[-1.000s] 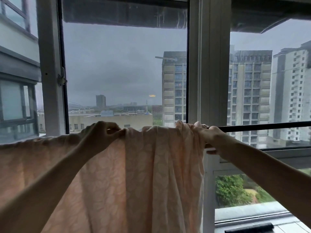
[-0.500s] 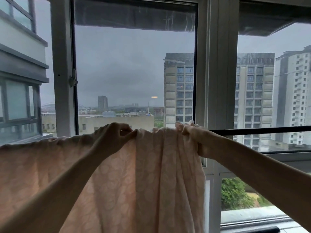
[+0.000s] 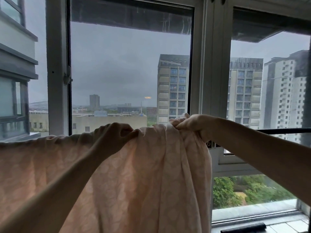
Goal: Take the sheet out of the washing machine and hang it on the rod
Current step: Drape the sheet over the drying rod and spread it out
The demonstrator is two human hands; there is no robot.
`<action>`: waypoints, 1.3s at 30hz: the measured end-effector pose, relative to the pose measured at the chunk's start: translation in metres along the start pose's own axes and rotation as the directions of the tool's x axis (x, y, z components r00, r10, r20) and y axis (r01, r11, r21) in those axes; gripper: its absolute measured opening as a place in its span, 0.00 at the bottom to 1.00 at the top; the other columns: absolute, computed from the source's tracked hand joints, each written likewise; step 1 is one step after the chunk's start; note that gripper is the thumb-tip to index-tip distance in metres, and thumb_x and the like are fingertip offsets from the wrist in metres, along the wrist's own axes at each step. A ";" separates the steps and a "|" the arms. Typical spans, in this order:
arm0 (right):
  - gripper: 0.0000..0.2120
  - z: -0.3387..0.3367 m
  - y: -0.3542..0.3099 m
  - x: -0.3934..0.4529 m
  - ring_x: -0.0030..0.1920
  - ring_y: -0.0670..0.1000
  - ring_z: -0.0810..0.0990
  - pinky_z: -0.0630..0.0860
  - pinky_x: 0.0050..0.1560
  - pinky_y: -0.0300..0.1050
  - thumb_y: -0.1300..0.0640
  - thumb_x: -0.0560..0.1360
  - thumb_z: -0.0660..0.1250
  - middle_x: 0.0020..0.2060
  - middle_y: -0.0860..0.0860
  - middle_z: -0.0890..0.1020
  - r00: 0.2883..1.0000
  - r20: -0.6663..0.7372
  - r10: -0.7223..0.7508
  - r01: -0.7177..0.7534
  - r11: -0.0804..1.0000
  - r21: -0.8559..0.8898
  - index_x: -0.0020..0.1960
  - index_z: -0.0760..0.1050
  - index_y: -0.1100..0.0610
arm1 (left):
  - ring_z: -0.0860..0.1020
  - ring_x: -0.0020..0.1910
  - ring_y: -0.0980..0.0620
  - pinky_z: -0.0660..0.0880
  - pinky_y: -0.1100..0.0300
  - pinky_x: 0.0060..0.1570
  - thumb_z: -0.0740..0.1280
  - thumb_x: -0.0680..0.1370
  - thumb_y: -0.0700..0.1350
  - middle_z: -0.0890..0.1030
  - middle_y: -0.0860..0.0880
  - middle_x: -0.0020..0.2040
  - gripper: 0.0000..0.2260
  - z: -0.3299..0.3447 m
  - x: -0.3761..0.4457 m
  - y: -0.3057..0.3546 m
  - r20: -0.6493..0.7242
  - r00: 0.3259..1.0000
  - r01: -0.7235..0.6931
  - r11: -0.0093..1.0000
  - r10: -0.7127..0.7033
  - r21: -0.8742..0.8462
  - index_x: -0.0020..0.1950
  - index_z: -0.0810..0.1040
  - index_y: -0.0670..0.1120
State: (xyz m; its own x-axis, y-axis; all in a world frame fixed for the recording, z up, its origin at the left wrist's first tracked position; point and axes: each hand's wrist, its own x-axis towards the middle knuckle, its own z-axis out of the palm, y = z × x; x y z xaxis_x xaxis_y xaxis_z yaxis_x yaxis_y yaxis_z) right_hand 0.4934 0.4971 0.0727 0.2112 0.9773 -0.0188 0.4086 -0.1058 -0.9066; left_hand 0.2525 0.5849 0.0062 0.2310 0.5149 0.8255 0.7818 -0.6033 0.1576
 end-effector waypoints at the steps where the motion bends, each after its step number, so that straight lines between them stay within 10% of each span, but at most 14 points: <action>1: 0.06 -0.003 -0.003 -0.003 0.56 0.52 0.76 0.76 0.54 0.35 0.64 0.77 0.66 0.58 0.57 0.76 0.998 -0.039 -0.058 0.059 0.998 0.016 0.49 0.75 0.53 | 0.78 0.40 0.54 0.72 0.58 0.44 0.53 0.68 0.75 0.82 0.60 0.38 0.26 0.001 0.000 -0.001 -0.002 1.000 0.004 1.000 -0.004 -0.012 0.43 0.82 0.59; 6: 0.08 -0.028 -0.015 0.001 0.37 0.46 0.73 0.69 0.26 0.26 0.67 0.77 0.62 0.38 0.49 0.73 0.926 -0.296 -0.236 0.238 0.971 -0.029 0.49 0.69 0.56 | 0.74 0.31 0.57 0.66 0.61 0.36 0.58 0.73 0.71 0.74 0.57 0.27 0.24 0.000 0.001 -0.002 0.019 1.000 0.019 0.999 -0.018 -0.028 0.35 0.78 0.52; 11: 0.10 -0.059 -0.017 0.009 0.28 0.42 0.76 0.71 0.27 0.30 0.72 0.75 0.64 0.30 0.49 0.74 0.867 -0.404 -0.291 0.278 0.956 -0.092 0.45 0.68 0.59 | 0.79 0.37 0.46 0.72 0.56 0.41 0.63 0.75 0.63 0.74 0.54 0.28 0.19 0.001 0.004 -0.004 -0.009 0.998 0.065 0.998 -0.065 -0.009 0.32 0.75 0.52; 14: 0.10 -0.076 -0.011 0.012 0.46 0.49 0.76 0.77 0.40 0.33 0.68 0.76 0.63 0.40 0.49 0.73 0.805 -0.503 -0.315 0.223 0.946 -0.235 0.55 0.69 0.58 | 0.78 0.34 0.46 0.72 0.57 0.38 0.59 0.73 0.64 0.74 0.53 0.26 0.22 0.005 0.005 -0.003 -0.037 0.997 0.067 0.998 -0.068 -0.017 0.33 0.76 0.47; 17: 0.08 -0.093 0.001 0.012 0.43 0.49 0.75 0.69 0.30 0.28 0.67 0.76 0.64 0.45 0.53 0.76 0.723 -0.602 -0.338 0.125 0.922 -0.366 0.54 0.72 0.61 | 0.76 0.30 0.47 0.72 0.57 0.37 0.60 0.73 0.62 0.72 0.54 0.24 0.22 0.006 0.006 -0.004 -0.053 0.997 0.056 0.998 -0.058 -0.032 0.30 0.73 0.45; 21: 0.14 -0.108 0.021 0.020 0.55 0.55 0.78 0.72 0.44 0.36 0.65 0.75 0.66 0.60 0.60 0.77 0.743 -0.580 -0.335 0.039 0.885 -0.463 0.61 0.73 0.65 | 0.74 0.28 0.51 0.73 0.58 0.36 0.61 0.73 0.61 0.71 0.55 0.22 0.22 0.009 0.007 -0.008 -0.056 0.997 0.049 0.998 -0.051 -0.034 0.28 0.71 0.46; 28: 0.11 -0.125 0.066 0.037 0.49 0.56 0.77 0.70 0.46 0.44 0.47 0.72 0.66 0.42 0.53 0.78 0.830 -0.479 -0.287 -0.160 0.699 -0.697 0.38 0.73 0.53 | 0.74 0.28 0.55 0.72 0.59 0.36 0.66 0.76 0.57 0.73 0.54 0.23 0.20 0.014 0.010 -0.005 -0.066 0.996 0.067 0.998 -0.065 0.021 0.29 0.73 0.45; 33: 0.24 -0.119 0.065 0.039 0.56 0.60 0.77 0.74 0.52 0.49 0.37 0.73 0.64 0.53 0.57 0.77 0.808 -0.466 -0.360 -0.219 0.551 -0.805 0.53 0.76 0.58 | 0.80 0.45 0.51 0.73 0.55 0.48 0.66 0.75 0.58 0.84 0.56 0.42 0.09 0.010 0.012 -0.004 -0.045 0.994 0.096 0.993 -0.099 -0.062 0.44 0.81 0.55; 39: 0.09 -0.073 0.057 0.043 0.51 0.51 0.78 0.74 0.52 0.43 0.55 0.77 0.65 0.53 0.53 0.81 0.794 -0.013 -0.608 0.324 0.441 -0.837 0.55 0.77 0.56 | 0.81 0.47 0.49 0.74 0.51 0.51 0.66 0.75 0.61 0.84 0.54 0.43 0.10 0.010 0.011 -0.005 0.011 0.992 0.127 0.991 -0.126 -0.048 0.43 0.79 0.55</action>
State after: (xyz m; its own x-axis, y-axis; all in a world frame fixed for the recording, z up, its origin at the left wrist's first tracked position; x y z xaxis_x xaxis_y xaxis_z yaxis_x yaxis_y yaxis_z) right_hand 0.5904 0.5196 0.0508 -0.0693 0.8380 0.5413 0.9918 0.1163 -0.0531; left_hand 0.2570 0.5999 0.0092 0.1366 0.5934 0.7932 0.7760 -0.5619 0.2866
